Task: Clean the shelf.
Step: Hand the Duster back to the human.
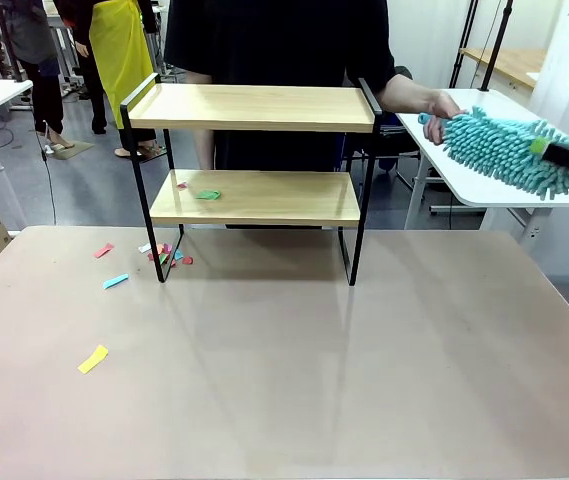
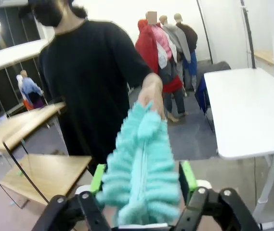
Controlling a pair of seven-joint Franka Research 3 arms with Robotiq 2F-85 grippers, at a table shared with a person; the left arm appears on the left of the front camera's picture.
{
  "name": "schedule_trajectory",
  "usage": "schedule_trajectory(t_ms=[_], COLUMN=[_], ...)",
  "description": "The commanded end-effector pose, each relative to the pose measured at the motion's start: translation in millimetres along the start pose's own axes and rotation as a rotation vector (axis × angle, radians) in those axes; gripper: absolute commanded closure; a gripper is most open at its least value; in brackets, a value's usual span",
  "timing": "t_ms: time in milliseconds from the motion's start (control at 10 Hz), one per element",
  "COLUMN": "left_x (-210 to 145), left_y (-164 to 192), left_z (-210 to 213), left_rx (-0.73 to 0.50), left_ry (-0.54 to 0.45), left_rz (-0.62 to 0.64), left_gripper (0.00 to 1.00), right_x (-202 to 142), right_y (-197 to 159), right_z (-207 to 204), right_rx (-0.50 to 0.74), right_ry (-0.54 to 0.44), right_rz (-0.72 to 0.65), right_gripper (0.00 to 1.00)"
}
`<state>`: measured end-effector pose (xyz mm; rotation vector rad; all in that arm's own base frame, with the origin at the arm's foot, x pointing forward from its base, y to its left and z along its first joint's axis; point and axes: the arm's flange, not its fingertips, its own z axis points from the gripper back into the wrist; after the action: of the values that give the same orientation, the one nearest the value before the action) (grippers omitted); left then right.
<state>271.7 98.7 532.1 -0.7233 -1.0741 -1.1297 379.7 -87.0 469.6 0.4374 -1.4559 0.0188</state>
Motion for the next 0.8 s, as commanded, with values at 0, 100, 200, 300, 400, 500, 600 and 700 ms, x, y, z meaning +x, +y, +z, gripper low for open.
schedule_trajectory(t_ms=[0, 100, 200, 300, 400, 500, 600, 700], left_x=[1.7, 1.7, 1.7, 1.7, 1.7, 1.7, 1.7, 1.7], left_y=[2.2, 2.2, 2.2, 2.2, 2.2, 2.2, 2.2, 2.2], left_z=[-1.0, -1.0, -1.0, -1.0, -1.0, -1.0, -1.0, -1.0], left_rx=[0.0, 0.0, 0.0, 0.0, 0.0, 0.0, 0.0, 0.0], left_ry=[-0.021, -0.021, -0.021, -0.021, -0.021, -0.021, -0.021, -0.021], left_rz=[-0.02, -0.02, -0.02, -0.02, -0.02, -0.02, -0.02, -0.02], left_gripper=[0.0, 0.0, 0.0, 0.0, 0.0, 0.0, 0.0, 0.0], right_x=[46.1, 66.7, 87.6, 108.9, 121.0, 123.5, 121.1, 118.9], right_y=[-3.2, -8.4, -18.9, -36.6, -53.7, -68.1, -78.8, -83.3], right_z=[17.6, 24.7, 34.0, 44.4, 53.3, 61.9, 67.0, 67.1], right_rx=[0.043, 0.036, 0.024, 0.0, -0.035, -0.051, -0.068, -0.071], right_ry=[-0.104, -0.169, -0.241, -0.317, -0.377, -0.408, -0.435, -0.427], right_rz=[-0.083, -0.122, -0.184, -0.27, -0.327, -0.369, -0.403, -0.434], right_gripper=[0.0, 0.0, 0.0, 0.0, 0.0, 0.0, 0.0, 0.0])
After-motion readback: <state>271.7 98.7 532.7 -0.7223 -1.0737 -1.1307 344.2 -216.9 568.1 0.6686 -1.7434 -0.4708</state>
